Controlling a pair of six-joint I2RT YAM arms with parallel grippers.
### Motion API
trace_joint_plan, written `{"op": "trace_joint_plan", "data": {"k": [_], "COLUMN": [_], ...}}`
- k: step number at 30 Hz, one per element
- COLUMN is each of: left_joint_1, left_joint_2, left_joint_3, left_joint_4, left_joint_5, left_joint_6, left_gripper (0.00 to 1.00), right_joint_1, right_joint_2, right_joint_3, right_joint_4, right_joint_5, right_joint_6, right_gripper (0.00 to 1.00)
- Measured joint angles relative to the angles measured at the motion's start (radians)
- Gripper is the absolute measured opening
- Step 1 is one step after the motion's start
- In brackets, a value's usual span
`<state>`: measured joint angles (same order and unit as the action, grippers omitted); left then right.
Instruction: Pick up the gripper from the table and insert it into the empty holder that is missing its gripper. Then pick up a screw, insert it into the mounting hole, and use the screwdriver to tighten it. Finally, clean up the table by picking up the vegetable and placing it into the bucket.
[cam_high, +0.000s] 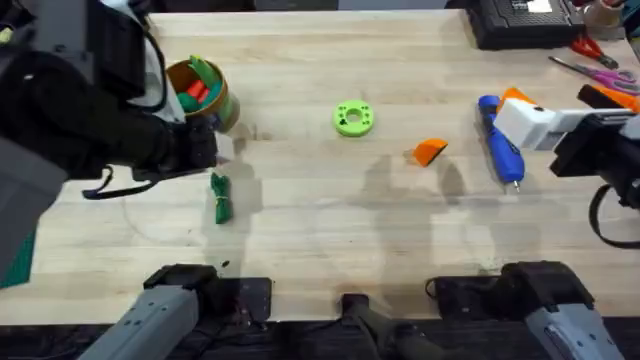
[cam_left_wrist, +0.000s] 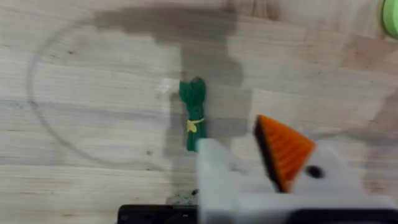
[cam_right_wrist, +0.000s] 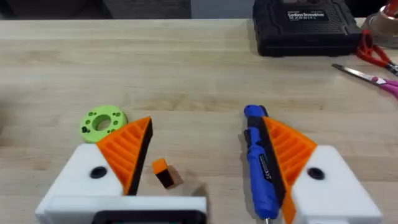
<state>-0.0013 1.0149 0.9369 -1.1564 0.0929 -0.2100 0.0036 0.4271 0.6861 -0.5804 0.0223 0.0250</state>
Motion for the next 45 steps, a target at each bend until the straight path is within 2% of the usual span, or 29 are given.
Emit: {"op": "trace_joint_plan", "data": {"k": [1,2,3,8,9,10,11,14,17,19,21,28,32,38,41,45], "left_joint_1": [0.0,0.0,0.0,0.0,0.0,0.0,0.0,0.0,0.0,0.0,0.0,0.0,0.0,-0.023,-0.058,-0.095], "left_joint_2": [0.009,0.013,0.012,-0.029,-0.042,-0.056,-0.082,-0.085,-0.084,-0.084,-0.083,-0.072,-0.072,-0.11,-0.22,-0.417], "left_joint_3": [-0.005,-0.007,-0.008,-0.008,-0.008,-0.008,-0.008,-0.008,-0.008,-0.008,-0.008,-0.008,-0.008,-0.044,-0.135,-0.294], "left_joint_4": [0.002,0.01,0.023,0.097,0.107,0.126,0.223,0.377,0.517,0.543,0.515,0.503,0.539,0.724,0.826,0.987], "left_joint_5": [0.014,0.028,0.044,0.123,0.136,0.152,0.223,0.353,0.45,0.489,0.514,0.519,0.508,0.495,0.487,0.48], "left_joint_6": [0.003,0.004,0.011,0.011,0.009,0.01,0.018,0.023,0.027,0.028,0.02,0.008,0.039,0.126,0.18,0.213], "left_gripper": [0.046,0.018,0.066,0.867,0.953,0.977,0.986,0.987,0.988,0.987,0.987,0.987,0.987,0.987,0.987,0.987], "right_joint_1": [0.0,0.0,0.0,0.0,0.0,0.0,0.0,0.0,0.0,0.0,0.0,0.0,0.0,0.0,0.0,0.0], "right_joint_2": [0.0,0.0,0.0,0.0,0.0,0.0,0.0,0.0,0.0,0.0,0.0,0.0,0.0,0.0,0.0,0.0], "right_joint_3": [0.0,0.0,0.0,0.0,0.0,0.0,0.0,0.0,0.0,0.0,0.0,0.0,0.0,0.0,0.0,0.0], "right_joint_4": [0.0,0.0,0.0,-0.004,-0.004,-0.005,-0.005,-0.005,-0.005,-0.005,-0.005,-0.005,-0.005,-0.005,-0.005,-0.005], "right_joint_5": [0.0,0.0,0.0,0.0,0.0,0.0,0.0,0.0,0.0,0.0,0.0,0.0,0.0,0.0,0.0,0.0], "right_joint_6": [0.0,0.0,0.0,0.0,0.0,0.0,0.0,0.0,0.0,0.0,0.0,0.0,-0.001,-0.003,-0.003,-0.003], "right_gripper": [0.989,0.989,0.989,0.988,0.988,0.989,0.988,0.989,0.989,0.989,0.989,0.988,0.989,0.989,0.989,0.989]}}
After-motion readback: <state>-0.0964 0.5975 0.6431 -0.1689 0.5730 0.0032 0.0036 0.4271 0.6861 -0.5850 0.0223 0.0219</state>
